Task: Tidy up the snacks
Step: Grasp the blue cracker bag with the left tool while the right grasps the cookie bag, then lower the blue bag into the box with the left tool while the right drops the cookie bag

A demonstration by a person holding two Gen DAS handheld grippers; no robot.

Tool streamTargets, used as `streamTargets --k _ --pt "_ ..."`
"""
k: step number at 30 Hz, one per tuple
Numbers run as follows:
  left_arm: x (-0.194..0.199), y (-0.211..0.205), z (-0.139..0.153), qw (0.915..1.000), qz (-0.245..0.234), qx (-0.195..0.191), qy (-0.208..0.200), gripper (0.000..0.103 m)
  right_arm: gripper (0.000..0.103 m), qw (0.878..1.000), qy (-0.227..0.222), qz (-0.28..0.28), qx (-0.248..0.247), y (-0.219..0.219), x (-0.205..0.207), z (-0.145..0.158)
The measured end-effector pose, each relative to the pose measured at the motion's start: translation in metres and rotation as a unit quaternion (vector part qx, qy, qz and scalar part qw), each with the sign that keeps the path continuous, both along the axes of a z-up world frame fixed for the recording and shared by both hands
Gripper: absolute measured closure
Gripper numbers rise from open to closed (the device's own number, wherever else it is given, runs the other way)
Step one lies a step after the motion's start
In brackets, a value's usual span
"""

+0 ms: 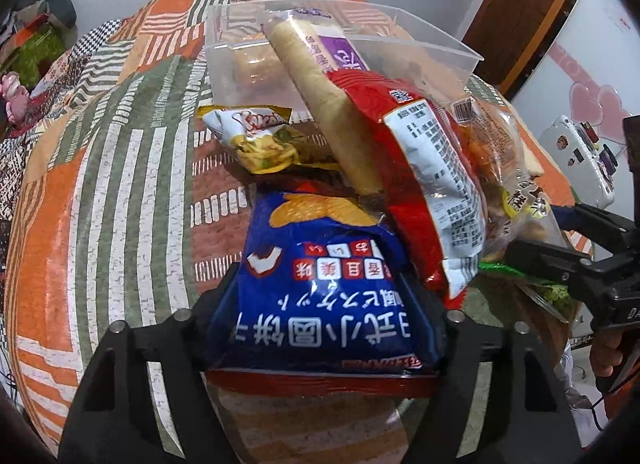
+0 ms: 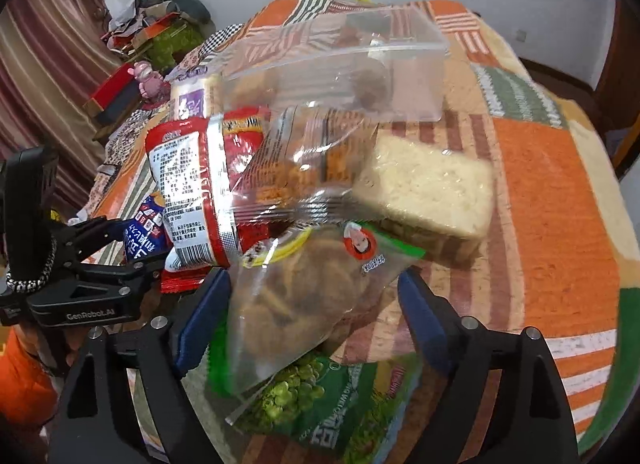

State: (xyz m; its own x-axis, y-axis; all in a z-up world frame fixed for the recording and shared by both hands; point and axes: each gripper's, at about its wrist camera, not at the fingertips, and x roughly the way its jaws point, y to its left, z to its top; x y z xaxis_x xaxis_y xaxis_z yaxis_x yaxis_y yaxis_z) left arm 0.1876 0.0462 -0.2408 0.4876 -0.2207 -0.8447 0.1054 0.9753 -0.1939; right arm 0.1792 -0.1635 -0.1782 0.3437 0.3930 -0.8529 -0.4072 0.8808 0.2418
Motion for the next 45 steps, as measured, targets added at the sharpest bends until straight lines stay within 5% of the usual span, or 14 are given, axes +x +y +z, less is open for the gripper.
streamTargets --k 4,6,14,28,45 --pt "-0.005 -0.002 0.003 1.0000 0.000 0.006 -0.007 0.037 0.025 1.000 -0.003 0.005 0.007 0.001 -0.003 0.001" --pt "-0.008 0.001 0.005 0.9999 0.004 0.007 -0.007 0.038 0.039 1.000 0.000 0.013 0.016 0.005 -0.002 0.003" --pt "-0.021 0.025 0.014 0.9989 0.041 0.017 -0.012 0.039 0.050 1.000 -0.019 0.004 0.016 0.002 -0.006 0.011" --pt "-0.041 0.034 0.073 0.9940 0.059 0.028 -0.087 0.039 0.051 0.997 -0.076 -0.024 0.019 -0.021 -0.017 0.046" --pt "-0.008 0.019 0.128 0.9859 0.048 0.036 -0.156 0.039 0.051 0.986 -0.161 -0.031 0.028 -0.012 0.014 0.098"
